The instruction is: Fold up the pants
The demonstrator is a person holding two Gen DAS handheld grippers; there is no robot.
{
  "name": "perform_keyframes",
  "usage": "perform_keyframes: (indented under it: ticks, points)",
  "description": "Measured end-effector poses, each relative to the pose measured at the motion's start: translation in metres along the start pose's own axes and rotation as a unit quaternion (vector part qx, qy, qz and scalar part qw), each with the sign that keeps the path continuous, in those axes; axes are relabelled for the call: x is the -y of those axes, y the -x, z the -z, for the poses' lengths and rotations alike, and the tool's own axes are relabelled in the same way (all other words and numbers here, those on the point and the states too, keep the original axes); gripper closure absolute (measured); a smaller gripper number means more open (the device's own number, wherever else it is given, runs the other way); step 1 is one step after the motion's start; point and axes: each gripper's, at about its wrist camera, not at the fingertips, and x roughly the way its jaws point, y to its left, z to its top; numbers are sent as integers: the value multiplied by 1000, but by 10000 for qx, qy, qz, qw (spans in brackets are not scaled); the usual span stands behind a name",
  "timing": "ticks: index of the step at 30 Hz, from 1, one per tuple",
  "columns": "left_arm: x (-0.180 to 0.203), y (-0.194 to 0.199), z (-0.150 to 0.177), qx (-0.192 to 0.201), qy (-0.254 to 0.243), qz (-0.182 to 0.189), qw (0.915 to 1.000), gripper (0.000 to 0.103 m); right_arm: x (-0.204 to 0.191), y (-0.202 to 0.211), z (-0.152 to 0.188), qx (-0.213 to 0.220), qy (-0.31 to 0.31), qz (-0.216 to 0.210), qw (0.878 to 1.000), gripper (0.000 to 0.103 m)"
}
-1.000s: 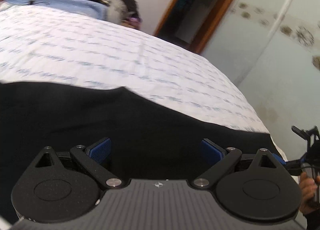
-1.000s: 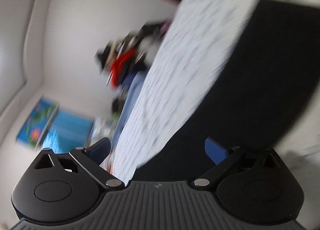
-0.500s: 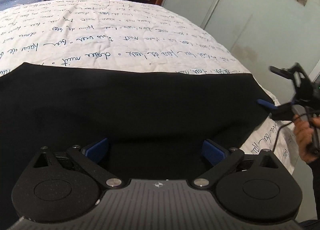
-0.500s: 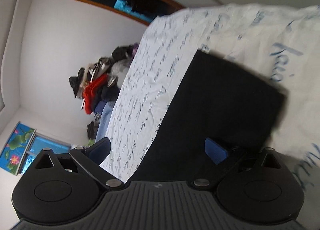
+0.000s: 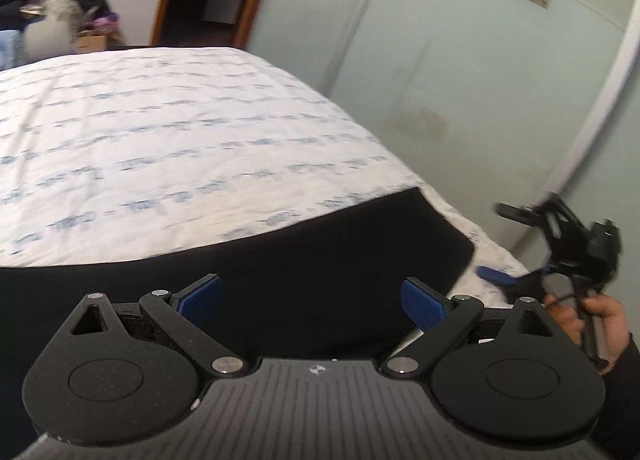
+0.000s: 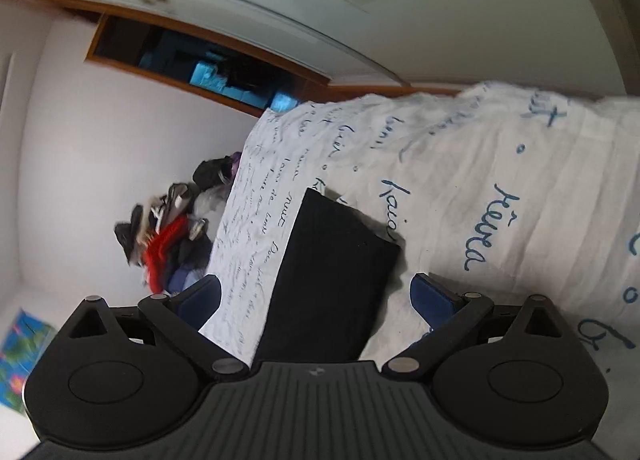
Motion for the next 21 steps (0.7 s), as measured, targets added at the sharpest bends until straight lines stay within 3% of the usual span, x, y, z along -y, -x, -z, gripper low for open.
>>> perform_keyframes:
  ticks: [8,15,19,21]
  points:
    - [13,-19,2,-211,-37,155,9996,6,-3,-22,-8,-113,-312,-86,9994,0]
    - [0,-19,8,-386,302,-72,9988,6,-20,-30,1,-62,324,487,9983,1]
    - [-5,-17,10,-389,416,-95,9983,6,-15,-36,0,134,285,528,9981,0]
    - [-5,-18,11,-423,418,-76,9982,6,-21,-44,5,127,653,555,9962,0]
